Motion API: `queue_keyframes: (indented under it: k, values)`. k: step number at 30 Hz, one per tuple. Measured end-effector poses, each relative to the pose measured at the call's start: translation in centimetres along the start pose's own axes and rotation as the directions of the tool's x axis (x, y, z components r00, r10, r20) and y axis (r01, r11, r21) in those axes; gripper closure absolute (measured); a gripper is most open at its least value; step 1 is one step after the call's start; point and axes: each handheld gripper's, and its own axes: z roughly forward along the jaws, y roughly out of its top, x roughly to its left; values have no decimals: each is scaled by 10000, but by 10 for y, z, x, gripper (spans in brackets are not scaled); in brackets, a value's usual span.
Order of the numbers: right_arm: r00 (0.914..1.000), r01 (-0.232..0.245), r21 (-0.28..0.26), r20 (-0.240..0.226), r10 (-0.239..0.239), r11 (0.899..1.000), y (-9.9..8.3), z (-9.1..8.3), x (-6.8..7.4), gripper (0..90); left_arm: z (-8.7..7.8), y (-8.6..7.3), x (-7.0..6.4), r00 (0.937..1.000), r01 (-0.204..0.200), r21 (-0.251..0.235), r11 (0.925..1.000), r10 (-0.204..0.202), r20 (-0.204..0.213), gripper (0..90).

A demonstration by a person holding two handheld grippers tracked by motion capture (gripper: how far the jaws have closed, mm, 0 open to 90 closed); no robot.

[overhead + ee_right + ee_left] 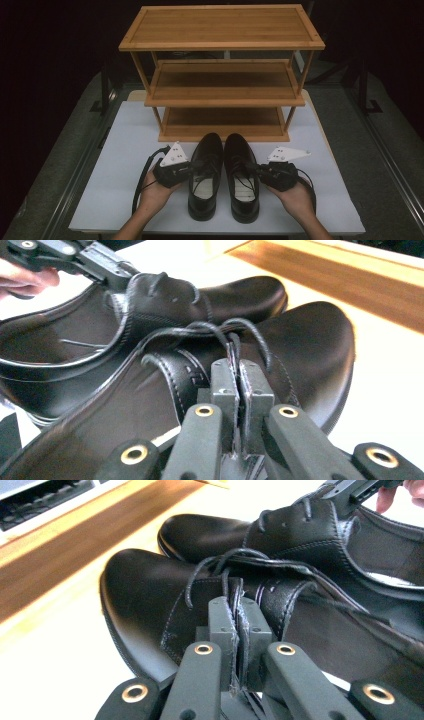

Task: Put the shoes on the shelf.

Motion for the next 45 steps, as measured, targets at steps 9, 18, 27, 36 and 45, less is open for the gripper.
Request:
queue_keyframes:
  k: [9,18,27,36,45]
  values:
    - [9996,-215,-219,159,219,9995,5,-8,-8,871,-13,4,10,9989,291,-328,9990,-303,-359,875]
    - [9982,-432,-646,391,458,9970,19,-5,-26,871,-10,19,29,9970,410,-504,9979,-442,-632,874]
    - [9959,-499,-750,711,552,9959,37,17,-48,870,11,34,53,9928,480,-678,9965,-550,-1062,874]
    - [9897,-575,-891,1254,685,9944,53,46,-71,870,44,43,74,9829,435,-706,9966,-553,-1755,874]
    - [9806,-697,-1056,1753,875,9920,65,70,-93,869,71,48,94,9724,708,-909,9933,-890,-2155,874]
